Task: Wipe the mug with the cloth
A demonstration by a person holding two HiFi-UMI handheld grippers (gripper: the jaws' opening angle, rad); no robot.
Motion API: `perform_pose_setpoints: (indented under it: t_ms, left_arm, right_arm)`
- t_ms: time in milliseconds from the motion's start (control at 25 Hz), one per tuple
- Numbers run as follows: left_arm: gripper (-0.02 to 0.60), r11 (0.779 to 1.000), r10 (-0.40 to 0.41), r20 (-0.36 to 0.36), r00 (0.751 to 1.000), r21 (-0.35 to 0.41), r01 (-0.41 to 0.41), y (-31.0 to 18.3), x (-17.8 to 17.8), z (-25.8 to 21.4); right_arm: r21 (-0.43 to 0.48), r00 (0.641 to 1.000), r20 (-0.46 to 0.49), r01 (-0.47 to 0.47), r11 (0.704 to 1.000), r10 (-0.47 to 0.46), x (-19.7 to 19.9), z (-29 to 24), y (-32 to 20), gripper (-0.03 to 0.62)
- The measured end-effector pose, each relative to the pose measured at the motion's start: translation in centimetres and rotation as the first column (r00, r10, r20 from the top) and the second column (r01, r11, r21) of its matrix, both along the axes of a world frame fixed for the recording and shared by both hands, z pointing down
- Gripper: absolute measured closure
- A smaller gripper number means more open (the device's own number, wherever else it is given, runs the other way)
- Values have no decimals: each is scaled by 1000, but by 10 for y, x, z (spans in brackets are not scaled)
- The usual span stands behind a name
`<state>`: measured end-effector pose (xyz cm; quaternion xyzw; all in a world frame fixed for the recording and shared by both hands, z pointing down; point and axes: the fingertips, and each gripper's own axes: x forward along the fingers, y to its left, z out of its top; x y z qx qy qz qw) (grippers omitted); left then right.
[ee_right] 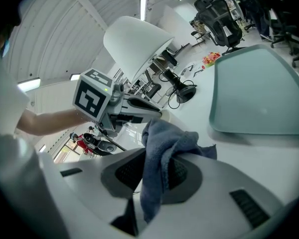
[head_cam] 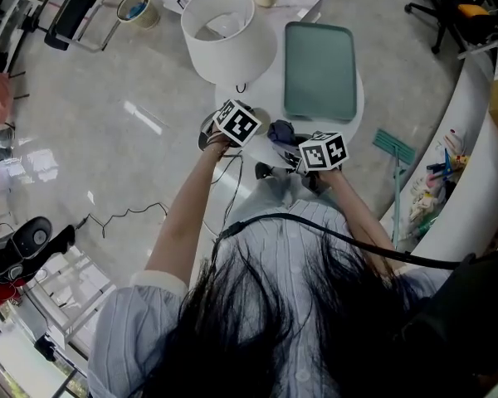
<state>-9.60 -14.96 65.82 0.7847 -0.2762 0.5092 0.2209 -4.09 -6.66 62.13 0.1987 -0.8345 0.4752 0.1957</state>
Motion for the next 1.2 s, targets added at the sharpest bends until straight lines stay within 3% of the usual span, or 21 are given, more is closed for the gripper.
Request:
perform_pose_setpoints:
  t_ms: [120, 200, 440, 560, 680, 880, 960, 1080, 1200]
  left_arm:
    - [545, 987, -163, -48, 985, -24, 162, 0, -8, -3]
    - [544, 961, -278, -48, 960, -29, 276, -2, -20, -10]
    - [543, 856, -517, -114, 849, -106, 507, 7, -28, -11]
    - [543, 790, -612, -149, 776, -139, 597, 9, -27, -12]
    - [543, 698, -716, -180, 674, -198, 688, 13, -28, -11]
    - [543, 492, -870, -226, 438, -351, 797, 21, -26, -7]
    - [543, 442, -896, -228, 380, -379, 813, 24, -24, -6]
    - [543, 386, -920, -231, 316, -397, 833, 28, -24, -6]
    - [543, 293, -951, -230, 208, -450, 844, 31, -22, -5]
  right_arm:
    - [1, 1000, -2, 11, 1000, -11, -3, 0, 1, 511]
    - [2, 1000, -4, 15, 1000, -15, -4, 1, 2, 511]
    - [6, 1000, -9, 23, 1000, -23, -6, 2, 2, 511]
    - [9, 1000, -12, 23, 1000, -23, -6, 1, 2, 511]
    - [9, 1000, -5, 24, 1000, -24, -6, -1, 1, 511]
    - [10, 999, -15, 36, 999, -36, -6, 2, 3, 511]
    - [13, 999, -11, 41, 999, -41, -8, 2, 3, 511]
    - [15, 999, -6, 46, 999, -46, -10, 1, 4, 511]
    - [14, 998, -15, 54, 998, -54, -11, 1, 6, 511]
